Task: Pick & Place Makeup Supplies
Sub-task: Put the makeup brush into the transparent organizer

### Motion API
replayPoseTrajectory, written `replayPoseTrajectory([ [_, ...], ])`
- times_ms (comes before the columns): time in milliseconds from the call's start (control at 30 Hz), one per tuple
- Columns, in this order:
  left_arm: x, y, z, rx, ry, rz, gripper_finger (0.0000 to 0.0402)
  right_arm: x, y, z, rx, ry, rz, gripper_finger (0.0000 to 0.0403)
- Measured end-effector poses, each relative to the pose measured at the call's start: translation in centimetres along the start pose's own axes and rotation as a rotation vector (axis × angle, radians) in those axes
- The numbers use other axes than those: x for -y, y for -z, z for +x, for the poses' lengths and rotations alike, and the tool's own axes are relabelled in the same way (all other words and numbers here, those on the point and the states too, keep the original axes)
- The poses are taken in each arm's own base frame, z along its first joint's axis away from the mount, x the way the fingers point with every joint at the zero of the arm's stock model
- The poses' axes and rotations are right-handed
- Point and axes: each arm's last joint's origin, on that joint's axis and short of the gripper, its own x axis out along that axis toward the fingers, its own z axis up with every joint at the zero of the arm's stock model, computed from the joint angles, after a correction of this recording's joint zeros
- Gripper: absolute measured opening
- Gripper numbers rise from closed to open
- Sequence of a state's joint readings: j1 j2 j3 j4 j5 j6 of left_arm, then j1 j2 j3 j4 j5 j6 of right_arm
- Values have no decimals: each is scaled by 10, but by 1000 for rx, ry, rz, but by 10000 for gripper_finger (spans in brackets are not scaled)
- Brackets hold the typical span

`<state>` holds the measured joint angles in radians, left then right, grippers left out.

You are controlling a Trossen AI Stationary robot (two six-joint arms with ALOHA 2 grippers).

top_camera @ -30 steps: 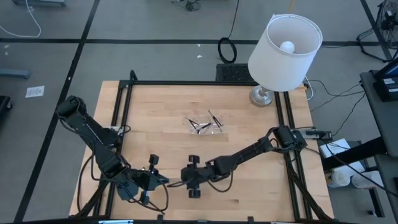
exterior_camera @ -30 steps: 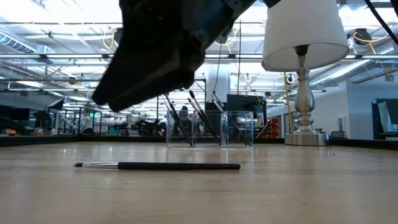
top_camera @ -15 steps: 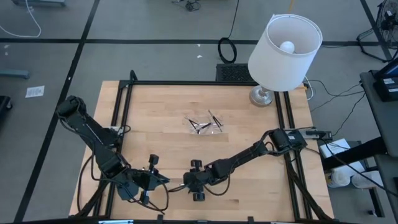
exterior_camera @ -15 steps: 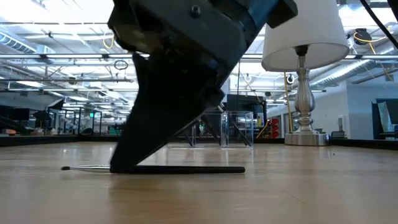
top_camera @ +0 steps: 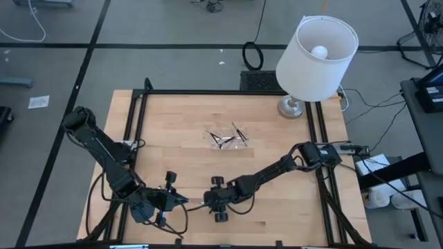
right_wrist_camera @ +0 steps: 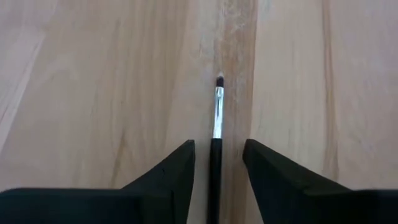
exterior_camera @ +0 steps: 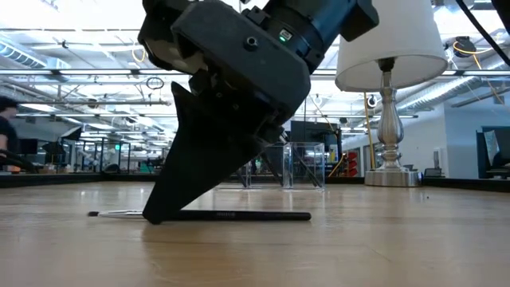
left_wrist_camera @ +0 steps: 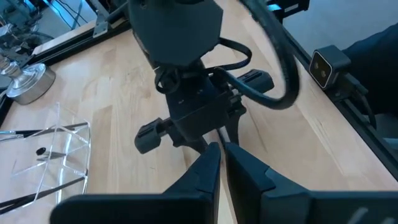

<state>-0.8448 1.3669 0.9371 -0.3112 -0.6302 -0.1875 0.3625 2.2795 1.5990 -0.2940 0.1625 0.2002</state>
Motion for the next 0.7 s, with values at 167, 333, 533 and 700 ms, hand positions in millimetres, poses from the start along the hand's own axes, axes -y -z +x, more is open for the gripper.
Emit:
replayPoseTrajectory([
  [167,0,0,0,1,0,-1,35,3,13,8,9,9,13,108],
  [333,0,0,0,1,0,-2,35,6,24,14,9,-4,31,49],
  [533,0,0,0,1,0,-8,35,8,33,18,-4,-57,84,8],
  [700,0,0,0,1,-1,-9,35,8,33,18,2,-36,91,5],
])
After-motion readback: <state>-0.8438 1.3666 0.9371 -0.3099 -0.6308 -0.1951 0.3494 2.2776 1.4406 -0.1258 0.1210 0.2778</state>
